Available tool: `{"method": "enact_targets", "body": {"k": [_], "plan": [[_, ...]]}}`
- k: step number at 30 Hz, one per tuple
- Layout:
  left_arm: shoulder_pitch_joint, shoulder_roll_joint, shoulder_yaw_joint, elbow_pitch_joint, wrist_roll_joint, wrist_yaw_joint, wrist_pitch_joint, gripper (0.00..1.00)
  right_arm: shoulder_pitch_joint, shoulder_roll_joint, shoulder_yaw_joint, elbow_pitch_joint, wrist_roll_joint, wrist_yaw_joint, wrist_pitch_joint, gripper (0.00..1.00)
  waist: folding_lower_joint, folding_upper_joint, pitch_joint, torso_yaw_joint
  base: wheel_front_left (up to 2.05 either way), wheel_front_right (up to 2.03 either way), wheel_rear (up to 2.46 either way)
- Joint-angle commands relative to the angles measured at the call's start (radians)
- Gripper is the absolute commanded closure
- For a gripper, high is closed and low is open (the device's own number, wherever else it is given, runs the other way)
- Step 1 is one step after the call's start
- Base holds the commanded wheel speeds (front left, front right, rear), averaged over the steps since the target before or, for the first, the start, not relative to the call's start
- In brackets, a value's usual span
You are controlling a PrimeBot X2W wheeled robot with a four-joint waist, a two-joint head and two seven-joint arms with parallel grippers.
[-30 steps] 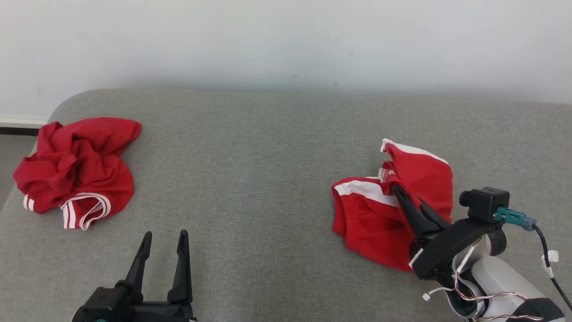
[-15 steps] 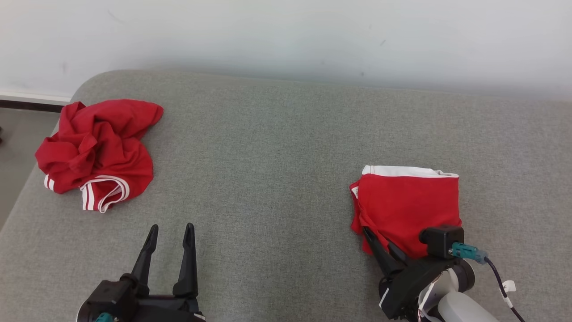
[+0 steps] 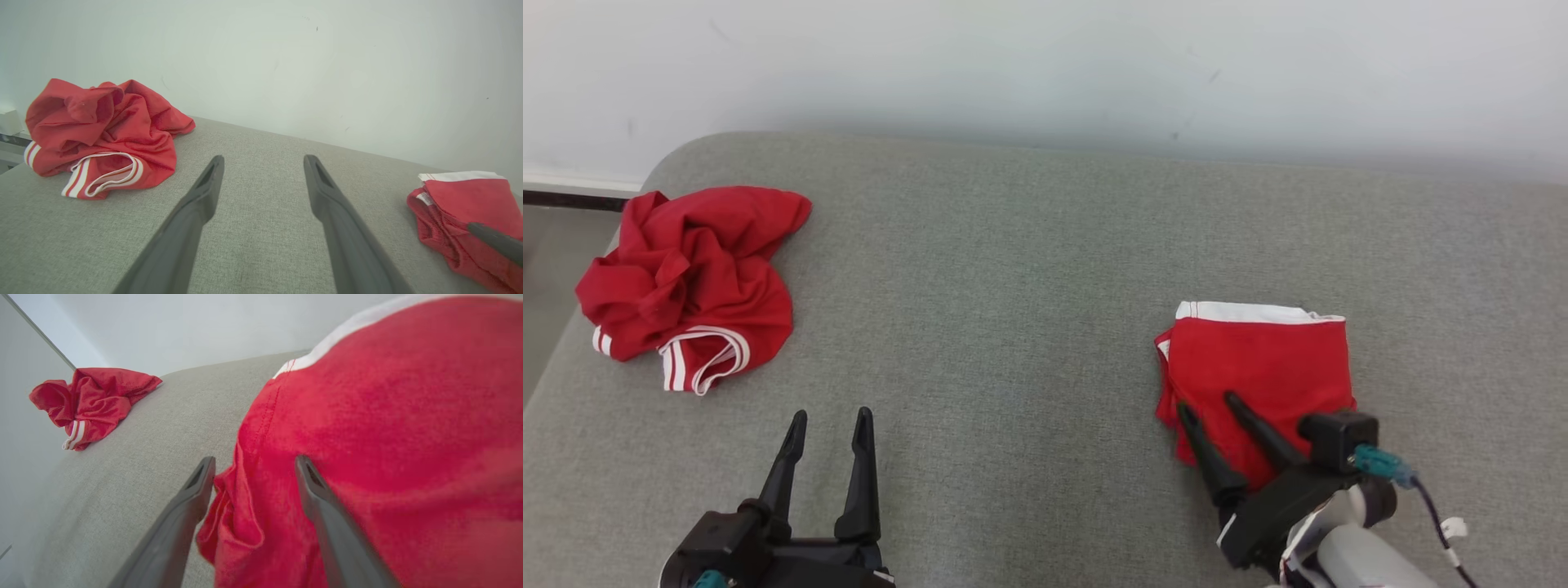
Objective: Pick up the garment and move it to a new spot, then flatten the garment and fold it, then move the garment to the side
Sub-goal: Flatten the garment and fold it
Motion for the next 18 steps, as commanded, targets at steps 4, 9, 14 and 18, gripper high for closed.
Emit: {"method": "enact_targets", "body": {"k": [4, 9, 14, 18], "plan": [[0.013, 0.0, 0.017, -0.004, 0.015, -0.002, -0.003, 0.0, 0.002, -0.028, -0.049, -0.037, -0.017, -0.002, -0.039, 0.0, -0.0001, 0.0, -0.015, -0.026, 0.0, 0.0, 0.0], [0.025, 0.0, 0.04, -0.014, 0.041, -0.006, -0.003, 0.0, 0.058, -0.05, -0.196, -0.155, -0.077, -0.002, -0.046, 0.0, -0.0001, 0.0, -0.023, -0.067, 0.0, 0.0, 0.0], [0.024, 0.0, 0.048, -0.018, 0.049, -0.008, -0.003, 0.0, 0.143, -0.028, -0.328, -0.264, -0.16, -0.002, -0.045, 0.0, -0.0001, 0.0, -0.025, -0.099, 0.0, 0.0, 0.0], [0.026, 0.0, 0.047, -0.018, 0.056, -0.009, -0.003, 0.0, 0.196, -0.012, -0.395, -0.319, -0.2, -0.002, -0.045, 0.0, -0.0001, 0.0, -0.029, -0.111, 0.0, 0.0, 0.0]]}}
